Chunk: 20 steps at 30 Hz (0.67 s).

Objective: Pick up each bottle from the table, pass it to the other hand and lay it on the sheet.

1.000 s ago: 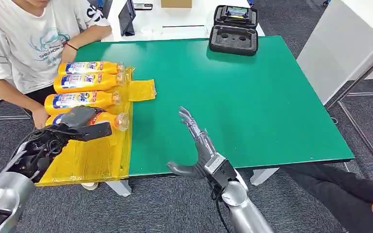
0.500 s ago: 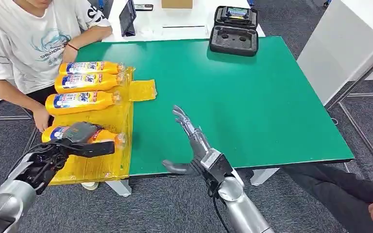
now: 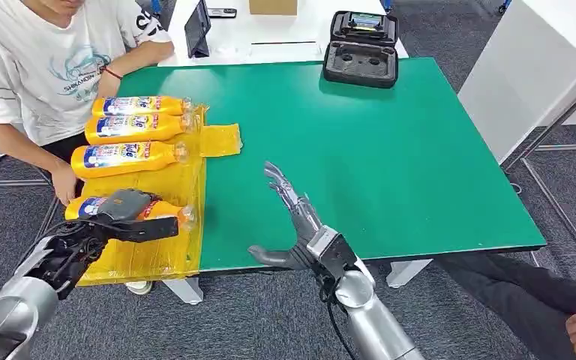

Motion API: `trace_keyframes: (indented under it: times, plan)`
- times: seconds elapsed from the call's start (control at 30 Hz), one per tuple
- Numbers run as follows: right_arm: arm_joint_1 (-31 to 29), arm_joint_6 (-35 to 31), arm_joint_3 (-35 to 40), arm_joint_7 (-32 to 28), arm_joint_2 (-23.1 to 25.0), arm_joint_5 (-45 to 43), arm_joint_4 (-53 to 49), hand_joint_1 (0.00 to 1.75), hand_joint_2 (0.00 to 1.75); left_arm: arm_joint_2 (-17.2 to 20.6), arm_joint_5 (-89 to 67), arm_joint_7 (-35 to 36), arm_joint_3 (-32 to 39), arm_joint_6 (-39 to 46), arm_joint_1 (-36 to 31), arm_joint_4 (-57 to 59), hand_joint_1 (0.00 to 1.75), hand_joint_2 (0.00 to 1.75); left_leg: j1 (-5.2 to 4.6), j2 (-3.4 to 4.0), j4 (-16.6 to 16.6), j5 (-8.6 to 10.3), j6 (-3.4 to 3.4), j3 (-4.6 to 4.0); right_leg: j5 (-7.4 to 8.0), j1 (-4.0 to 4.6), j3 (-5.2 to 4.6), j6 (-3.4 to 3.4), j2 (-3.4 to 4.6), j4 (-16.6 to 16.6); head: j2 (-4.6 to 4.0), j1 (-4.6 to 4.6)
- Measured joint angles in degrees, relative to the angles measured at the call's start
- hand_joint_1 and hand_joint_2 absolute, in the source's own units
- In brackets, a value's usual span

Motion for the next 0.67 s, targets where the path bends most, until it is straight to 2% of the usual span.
trace_keyframes:
  times: [0.07,0.13,0.17,0.2,0.4,0.43,0.67]
  plan:
    - [0.0,-0.3,0.1,0.0,0.1,0.0,0.1,0.00,1.75,0.0,1.1,-0.9,0.2,-1.4,-0.2,0.2,0.54,1.75,0.00,0.00,0.0,0.00,0.00,0.02,0.00,0.00,0.02,0.00,0.00,0.0,0.00,0.00]
    - [0.0,-0.6,0.2,0.0,0.2,0.0,0.2,0.00,1.75,0.0,2.3,-2.0,0.6,-3.2,-0.3,0.3,0.35,1.75,0.00,0.00,0.0,0.00,0.00,0.06,0.00,0.00,0.06,0.00,0.00,0.0,0.00,0.00]
    - [0.0,-0.7,0.2,0.0,0.2,0.0,0.2,0.00,1.75,0.0,2.5,-2.3,0.6,-3.6,-0.3,0.3,0.14,1.75,0.00,0.00,0.0,0.00,0.00,0.06,0.00,0.00,0.06,0.00,0.00,0.0,0.00,0.00]
    - [0.0,-0.7,0.3,0.0,0.2,0.1,0.2,0.00,1.75,0.0,2.9,-2.6,0.6,-4.0,-0.3,0.5,0.03,1.75,0.00,0.00,0.0,0.00,0.00,0.06,0.00,0.00,0.06,0.00,0.00,0.0,0.00,0.00]
    - [0.0,-0.9,0.5,0.0,0.2,0.1,0.9,0.00,1.75,0.2,7.5,-7.5,2.3,-12.3,-1.4,1.9,0.00,1.75,0.00,-0.05,0.0,0.00,0.00,0.11,0.00,0.00,0.14,0.00,-0.04,0.0,0.00,0.00]
    - [-0.1,-0.9,0.6,0.0,0.2,0.1,1.1,0.00,1.75,0.3,7.9,-8.1,2.5,-13.2,-1.5,2.1,0.00,0.00,0.00,-0.04,0.0,0.00,0.00,0.12,0.00,0.00,0.14,0.00,-0.04,0.0,0.00,0.00]
    - [-0.8,-1.6,0.9,0.5,0.3,-0.1,1.9,0.00,1.75,0.3,11.9,-11.1,3.3,-17.5,-2.2,3.1,0.00,0.00,-0.01,-0.04,0.0,0.01,0.00,0.15,0.00,0.00,0.18,-0.01,-0.04,0.0,0.00,0.02]
